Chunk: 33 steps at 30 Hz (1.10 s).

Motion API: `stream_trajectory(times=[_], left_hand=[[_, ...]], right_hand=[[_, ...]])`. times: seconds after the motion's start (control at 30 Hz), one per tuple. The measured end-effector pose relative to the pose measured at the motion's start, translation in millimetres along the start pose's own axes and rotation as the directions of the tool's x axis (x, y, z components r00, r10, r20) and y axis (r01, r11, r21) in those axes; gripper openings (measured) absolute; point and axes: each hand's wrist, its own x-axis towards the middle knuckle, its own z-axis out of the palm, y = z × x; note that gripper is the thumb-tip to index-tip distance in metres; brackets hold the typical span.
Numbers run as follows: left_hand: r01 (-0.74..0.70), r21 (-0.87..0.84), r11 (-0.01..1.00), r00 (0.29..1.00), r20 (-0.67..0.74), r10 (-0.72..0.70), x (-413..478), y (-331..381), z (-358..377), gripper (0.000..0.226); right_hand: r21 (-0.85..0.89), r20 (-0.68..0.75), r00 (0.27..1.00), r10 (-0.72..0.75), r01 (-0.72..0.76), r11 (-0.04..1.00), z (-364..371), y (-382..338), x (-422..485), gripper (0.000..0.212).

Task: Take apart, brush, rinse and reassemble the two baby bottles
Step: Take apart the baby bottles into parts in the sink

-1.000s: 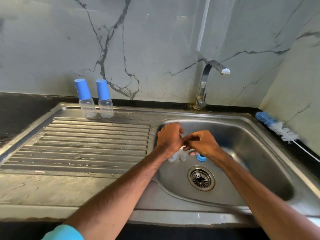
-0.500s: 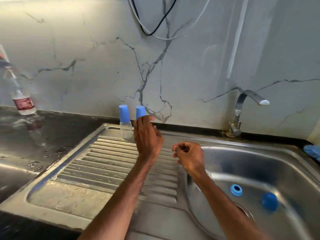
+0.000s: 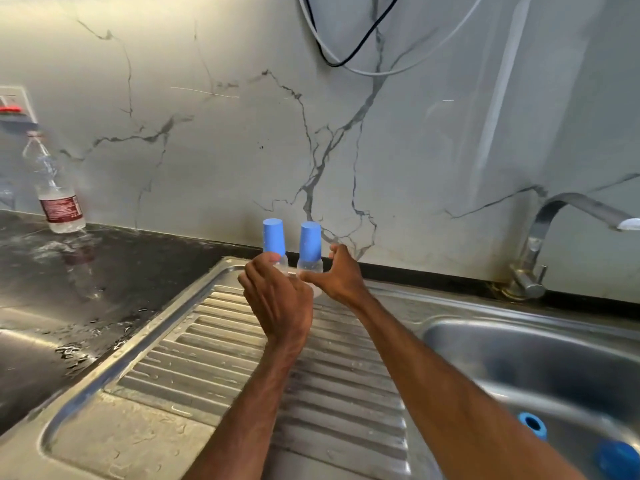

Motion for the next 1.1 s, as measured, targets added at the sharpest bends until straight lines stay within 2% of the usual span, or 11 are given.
stream_trajectory(times=[0.07, 0.2, 0.27, 0.33, 0.4, 0.47, 0.53, 0.6, 0.8, 1.0, 1.1], left_hand=[[0.010, 0.002, 1.000, 1.000, -0.001, -0.010, 1.0, -4.1, 2.8, 0.047], [0.130, 0.059, 0.990, 0.988, 0.072, -0.134, 7.9, -23.1, 9.1, 0.058], [0.164, 0.085, 0.983, 0.969, 0.172, -0.176, 13.5, -35.0, 14.7, 0.077], [0.197, 0.107, 0.975, 0.940, 0.261, -0.218, 22.5, -45.5, 21.8, 0.102], [0.212, 0.099, 0.972, 0.909, 0.346, -0.233, 33.2, -53.7, 29.7, 0.116], [0.212, 0.039, 0.976, 0.880, 0.426, -0.209, 39.5, -58.6, 37.3, 0.106], [0.194, -0.006, 0.981, 0.877, 0.450, -0.171, 36.3, -59.0, 42.2, 0.081], [0.172, -0.013, 0.985, 0.871, 0.468, -0.146, 24.0, -49.5, 46.3, 0.068], [0.066, -0.102, 0.993, 0.772, 0.635, 0.014, -30.2, 7.0, 73.4, 0.067], [0.075, -0.059, 0.995, 0.763, 0.647, -0.019, -39.0, 19.8, 76.7, 0.064], [0.043, -0.030, 0.999, 0.745, 0.667, -0.012, -37.6, 17.2, 70.3, 0.076]], right_hand=[[-0.013, -0.001, 1.000, -0.011, 0.011, 1.000, 11.1, -2.5, 19.0, 0.099], [0.032, -0.073, 0.997, 0.000, 0.003, 0.999, 21.6, 0.0, 35.1, 0.057], [0.045, -0.106, 0.994, -0.003, 0.008, 0.999, 15.5, 7.1, 29.8, 0.052], [0.029, -0.125, 0.992, -0.011, 0.014, 0.999, 1.6, 15.7, 19.4, 0.054], [0.002, -0.106, 0.994, -0.010, 0.011, 1.000, -17.1, 23.3, 7.1, 0.059], [-0.017, -0.074, 0.997, -0.006, 0.005, 1.000, -38.1, 31.6, -4.4, 0.063], [-0.008, -0.053, 0.999, -0.008, 0.008, 1.000, -57.0, 39.2, -15.9, 0.060], [0.002, -0.068, 0.998, -0.004, 0.004, 1.000, -72.8, 45.3, -26.6, 0.054], [0.046, -0.162, 0.983, 0.090, -0.083, 0.995, -105.5, 57.3, -50.8, 0.057], [0.066, -0.162, 0.976, 0.149, -0.140, 0.988, -113.1, 58.3, -53.9, 0.059], [0.017, -0.158, 0.978, 0.135, -0.134, 0.991, -113.8, 55.0, -55.1, 0.062]])
